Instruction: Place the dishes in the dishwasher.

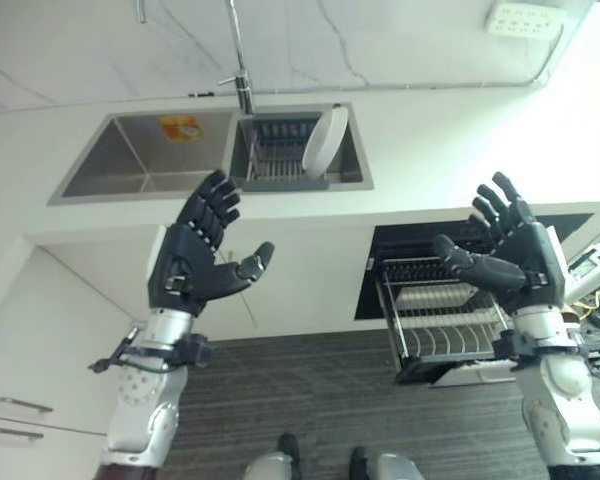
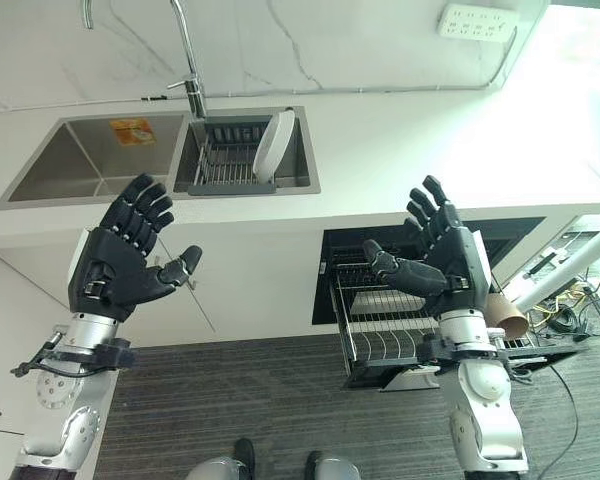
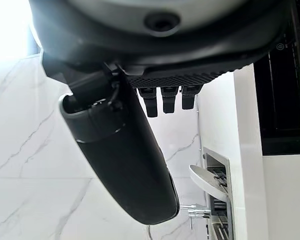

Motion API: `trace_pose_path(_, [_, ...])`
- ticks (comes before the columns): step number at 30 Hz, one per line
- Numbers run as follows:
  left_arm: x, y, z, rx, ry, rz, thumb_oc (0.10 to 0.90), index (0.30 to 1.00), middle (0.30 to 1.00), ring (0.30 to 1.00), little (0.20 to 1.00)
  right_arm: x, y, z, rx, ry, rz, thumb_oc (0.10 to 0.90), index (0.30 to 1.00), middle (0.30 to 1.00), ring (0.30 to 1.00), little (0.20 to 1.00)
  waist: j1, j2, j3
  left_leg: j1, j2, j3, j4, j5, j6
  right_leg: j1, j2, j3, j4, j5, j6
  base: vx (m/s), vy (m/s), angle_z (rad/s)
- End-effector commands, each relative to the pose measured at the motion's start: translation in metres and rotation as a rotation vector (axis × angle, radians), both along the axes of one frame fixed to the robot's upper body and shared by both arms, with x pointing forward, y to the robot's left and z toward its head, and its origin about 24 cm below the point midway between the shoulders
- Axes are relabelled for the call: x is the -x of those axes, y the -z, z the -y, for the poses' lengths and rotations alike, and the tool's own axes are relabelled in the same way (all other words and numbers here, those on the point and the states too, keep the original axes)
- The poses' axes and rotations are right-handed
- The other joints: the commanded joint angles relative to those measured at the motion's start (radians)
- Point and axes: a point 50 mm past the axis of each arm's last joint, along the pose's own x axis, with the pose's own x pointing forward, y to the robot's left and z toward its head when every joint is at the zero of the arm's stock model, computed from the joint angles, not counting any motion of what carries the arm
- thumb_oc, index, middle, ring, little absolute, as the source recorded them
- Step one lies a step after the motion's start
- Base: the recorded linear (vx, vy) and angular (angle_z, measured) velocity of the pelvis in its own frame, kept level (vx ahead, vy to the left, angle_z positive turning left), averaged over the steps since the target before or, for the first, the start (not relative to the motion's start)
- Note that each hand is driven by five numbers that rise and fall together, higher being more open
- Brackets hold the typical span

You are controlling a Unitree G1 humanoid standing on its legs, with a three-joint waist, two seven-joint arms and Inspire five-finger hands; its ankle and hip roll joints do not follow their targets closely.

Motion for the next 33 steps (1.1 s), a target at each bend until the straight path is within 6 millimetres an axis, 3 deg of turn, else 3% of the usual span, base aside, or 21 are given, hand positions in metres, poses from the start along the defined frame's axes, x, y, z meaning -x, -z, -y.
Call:
trace_pose_path(1, [0.010,-0.044,0.005,0.079,0.029,0.307,0.800,0.900,0.900,0.900,0.900,0.003,-0.045,0.003,0.073,-0.008,0.243,0.800,0.900,0.900,0.900,0.900,-0.029,-0.049,-0.033,0.014,0.013,0.052,0.267,0.012,-0.035,0.050,-0.018,0.047,-0.146,0.097,0.035,0.03,-0.060,0.02])
trace_pose_path(4, [0.010,-0.041,0.007,0.065,0.031,0.298,0.800,0.900,0.900,0.900,0.900,0.003,-0.042,0.004,0.081,0.000,0.233,0.800,0.900,0.900,0.900,0.900,-0.039,-0.038,-0.017,-0.020,0.043,0.057,0.261,0.046,-0.045,0.057,-0.006,0.048,-0.146,0.103,0.037,0.10,0.042,0.28])
trace_pose_path(5, [0.009,-0.041,0.008,0.063,0.033,0.294,0.800,0.900,0.900,0.900,0.900,0.002,-0.042,0.004,0.081,0.003,0.231,0.800,0.900,0.900,0.900,0.900,-0.041,-0.029,-0.013,-0.016,0.060,0.072,0.190,0.064,-0.049,0.064,-0.002,0.050,-0.146,0.100,0.043,0.18,0.240,0.42])
trace_pose_path(6, [0.009,-0.040,0.009,0.060,0.035,0.290,0.800,0.900,0.900,0.900,0.900,0.000,-0.042,0.004,0.079,0.004,0.226,0.800,0.900,0.900,0.900,0.900,-0.036,-0.002,-0.003,-0.066,0.110,0.071,0.139,0.032,-0.048,0.084,0.012,0.052,-0.146,0.087,0.059,0.31,0.428,0.34])
trace_pose_path(7, [0.012,-0.040,0.007,0.046,0.021,0.298,0.800,0.900,0.900,0.900,0.900,0.003,-0.041,0.006,0.084,0.003,0.221,0.800,0.900,0.900,0.900,0.900,-0.026,0.031,-0.005,-0.146,0.151,0.013,0.139,0.031,-0.066,0.105,0.034,0.057,-0.146,0.070,0.071,0.31,0.435,0.22])
trace_pose_path(10, [0.017,-0.040,0.003,0.029,-0.008,0.321,0.800,0.900,0.900,0.900,0.900,0.007,-0.041,0.013,0.066,-0.011,0.213,0.800,0.900,0.900,0.900,0.900,-0.011,0.043,-0.010,-0.203,0.161,-0.057,0.139,0.084,-0.084,0.142,0.053,0.085,-0.146,0.039,0.071,0.20,0.236,-0.11])
trace_pose_path(11, [0.017,-0.040,0.003,0.030,-0.011,0.324,0.800,0.900,0.900,0.900,0.900,0.007,-0.041,0.014,0.067,-0.009,0.212,0.800,0.900,0.900,0.900,0.900,-0.009,0.043,-0.010,-0.206,0.162,-0.058,0.139,0.083,-0.084,0.145,0.052,0.087,-0.146,0.035,0.072,0.25,0.349,-0.50])
trace_pose_path(12, [0.016,-0.043,0.002,0.026,-0.020,0.333,0.800,0.900,0.900,0.900,0.900,0.007,-0.042,0.015,0.059,-0.010,0.218,0.800,0.900,0.900,0.900,0.900,-0.007,0.038,-0.026,-0.197,0.166,-0.028,0.139,0.033,-0.075,0.159,0.026,0.069,-0.146,0.025,0.087,0.22,0.335,-0.58])
trace_pose_path(18, [0.012,-0.051,0.001,-0.012,-0.015,0.348,0.800,0.900,0.900,0.900,0.900,0.012,-0.038,0.017,0.020,0.018,0.201,0.800,0.900,0.900,0.900,0.900,0.003,0.013,-0.059,-0.156,0.125,0.005,0.139,-0.028,-0.038,0.189,-0.048,0.043,-0.146,0.028,0.139,0.15,0.210,-0.33])
trace_pose_path(21, [0.007,-0.060,0.005,-0.079,-0.006,0.369,0.800,0.900,0.900,0.900,0.900,0.006,-0.036,0.011,-0.004,0.056,0.174,0.800,0.900,0.900,0.900,0.900,0.027,-0.002,-0.069,-0.144,0.077,-0.019,0.139,-0.055,-0.008,0.208,-0.089,0.012,-0.146,0.051,0.157,0.21,0.264,0.10])
trace_pose_path(24, [0.008,-0.065,0.006,-0.110,0.000,0.386,0.800,0.900,0.900,0.900,0.900,0.003,-0.039,0.010,-0.018,0.067,0.187,0.800,0.900,0.900,0.900,0.900,0.035,-0.009,-0.071,-0.140,0.044,-0.047,0.139,-0.068,0.015,0.227,-0.087,0.014,-0.146,0.085,0.162,0.12,0.152,0.19])
trace_pose_path(27, [0.010,-0.067,0.005,-0.112,0.012,0.410,0.800,0.900,0.900,0.900,0.900,0.005,-0.039,0.004,-0.002,0.068,0.196,0.800,0.900,0.900,0.900,0.900,0.027,0.006,-0.069,-0.114,0.015,-0.088,0.139,-0.093,0.045,0.235,-0.063,0.007,-0.121,0.246,0.171,0.15,0.238,0.23])
trace_pose_path(28, [0.011,-0.069,0.006,-0.111,0.016,0.418,0.800,0.900,0.900,0.900,0.900,0.006,-0.037,0.003,0.009,0.063,0.192,0.800,0.900,0.900,0.900,0.900,0.022,0.015,-0.064,-0.104,0.006,-0.101,0.139,-0.100,0.055,0.204,-0.056,0.015,-0.024,0.275,0.171,0.10,0.245,0.31])
trace_pose_path(30, [0.012,-0.070,0.008,-0.115,0.019,0.431,0.800,0.900,0.900,0.900,0.900,0.006,-0.035,-0.002,0.007,0.042,0.186,0.800,0.900,0.900,0.900,0.900,0.015,0.028,-0.053,-0.083,-0.001,-0.123,0.139,-0.108,0.063,0.123,-0.048,0.028,0.089,0.288,0.158,0.10,0.176,0.16])
trace_pose_path(33, [0.012,-0.072,0.010,-0.142,0.019,0.436,0.800,0.900,0.900,0.900,0.900,0.005,-0.035,-0.002,-0.019,0.043,0.190,0.800,0.900,0.900,0.900,0.900,0.010,0.026,-0.045,-0.066,-0.015,-0.129,0.139,-0.113,0.060,0.067,-0.031,0.017,0.043,0.251,0.135,0.17,-0.005,-0.10])
